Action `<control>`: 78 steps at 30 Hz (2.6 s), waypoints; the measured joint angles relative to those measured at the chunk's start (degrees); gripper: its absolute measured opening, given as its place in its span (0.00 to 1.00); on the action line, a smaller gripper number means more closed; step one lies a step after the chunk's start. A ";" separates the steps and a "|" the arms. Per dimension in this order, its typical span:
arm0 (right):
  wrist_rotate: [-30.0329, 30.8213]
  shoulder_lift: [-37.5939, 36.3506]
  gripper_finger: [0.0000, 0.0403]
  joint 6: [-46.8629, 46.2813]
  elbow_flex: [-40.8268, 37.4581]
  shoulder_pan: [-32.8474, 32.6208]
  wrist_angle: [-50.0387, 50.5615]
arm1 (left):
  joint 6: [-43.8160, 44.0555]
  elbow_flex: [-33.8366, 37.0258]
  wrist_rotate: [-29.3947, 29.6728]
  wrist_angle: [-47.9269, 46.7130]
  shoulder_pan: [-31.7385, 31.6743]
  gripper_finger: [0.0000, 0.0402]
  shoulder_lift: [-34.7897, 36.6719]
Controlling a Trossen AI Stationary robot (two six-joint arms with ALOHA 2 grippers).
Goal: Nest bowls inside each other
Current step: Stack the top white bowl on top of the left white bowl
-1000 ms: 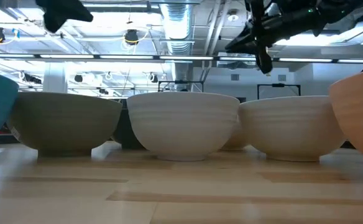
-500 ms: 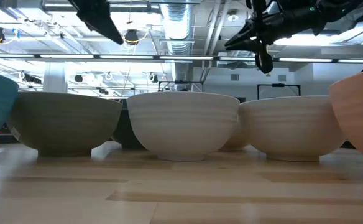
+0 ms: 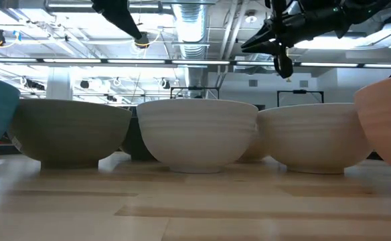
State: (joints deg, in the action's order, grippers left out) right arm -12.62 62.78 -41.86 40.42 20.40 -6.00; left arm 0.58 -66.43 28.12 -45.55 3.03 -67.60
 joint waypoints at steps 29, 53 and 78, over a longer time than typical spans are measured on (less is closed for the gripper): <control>-2.68 14.07 0.67 -1.05 0.02 8.84 27.76 | 7.26 12.04 -18.87 9.08 -5.14 0.02 8.93; -1.81 20.09 0.15 -9.38 0.00 -0.26 20.97 | 8.38 19.87 -14.68 9.49 -7.54 0.02 16.97; 6.48 28.15 0.04 -7.62 29.16 -16.35 42.72 | 5.32 19.86 -11.54 5.20 -7.43 0.02 21.84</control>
State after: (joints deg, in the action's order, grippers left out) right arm -6.14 90.94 -49.48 69.58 4.05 36.72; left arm 5.90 -46.57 16.58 -40.35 -4.40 -45.77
